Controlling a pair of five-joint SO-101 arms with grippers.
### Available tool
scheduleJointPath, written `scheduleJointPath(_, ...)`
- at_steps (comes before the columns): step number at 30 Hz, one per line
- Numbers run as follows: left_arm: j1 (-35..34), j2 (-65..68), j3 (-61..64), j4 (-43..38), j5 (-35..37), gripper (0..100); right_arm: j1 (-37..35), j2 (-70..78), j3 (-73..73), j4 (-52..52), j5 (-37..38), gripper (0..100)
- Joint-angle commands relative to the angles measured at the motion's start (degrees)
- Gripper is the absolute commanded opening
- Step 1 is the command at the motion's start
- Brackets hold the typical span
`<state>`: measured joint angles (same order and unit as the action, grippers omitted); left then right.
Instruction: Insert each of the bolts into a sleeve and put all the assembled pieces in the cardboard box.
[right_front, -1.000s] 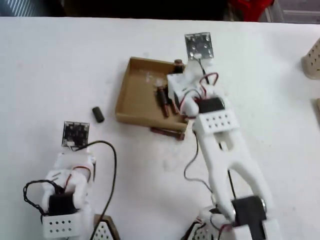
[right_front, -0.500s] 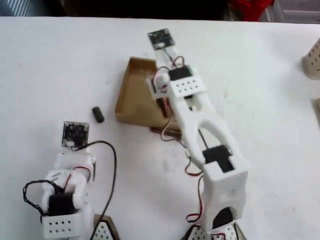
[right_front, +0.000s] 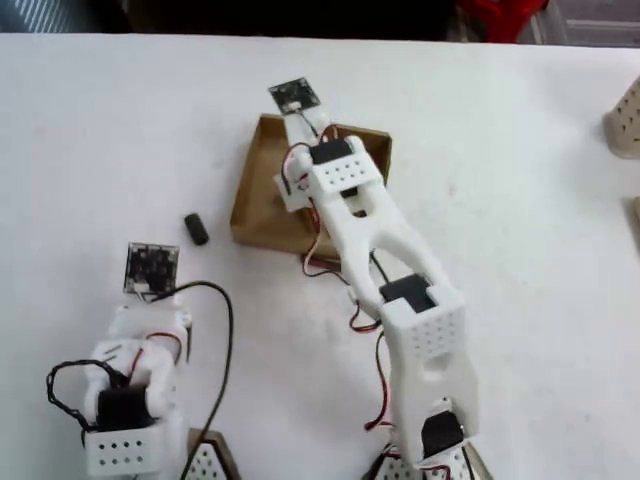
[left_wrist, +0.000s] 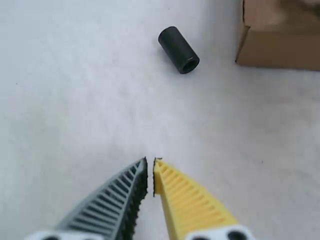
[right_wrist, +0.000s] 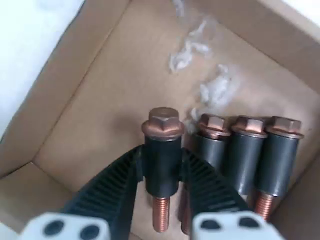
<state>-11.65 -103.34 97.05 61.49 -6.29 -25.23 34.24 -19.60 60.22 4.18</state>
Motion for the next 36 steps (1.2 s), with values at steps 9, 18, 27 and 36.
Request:
scheduleJointPath(9,-1.8,-0.4,0.0,0.3,-0.5,6,-1.5,-5.5,-3.3,3.1,0.6,7.7)
scheduleJointPath(18,-15.3,-0.4,0.0,-4.4,-0.4,6,-8.1,-19.2,-3.2,15.0,0.6,2.5)
scheduleJointPath(27,-29.1,-0.4,0.0,-4.2,-0.6,6,-18.7,-21.8,-3.2,12.5,0.6,2.5)
scheduleJointPath(36,-30.7,-0.3,0.0,-4.2,-0.7,6,-21.9,-13.7,-3.2,3.6,0.6,2.2)
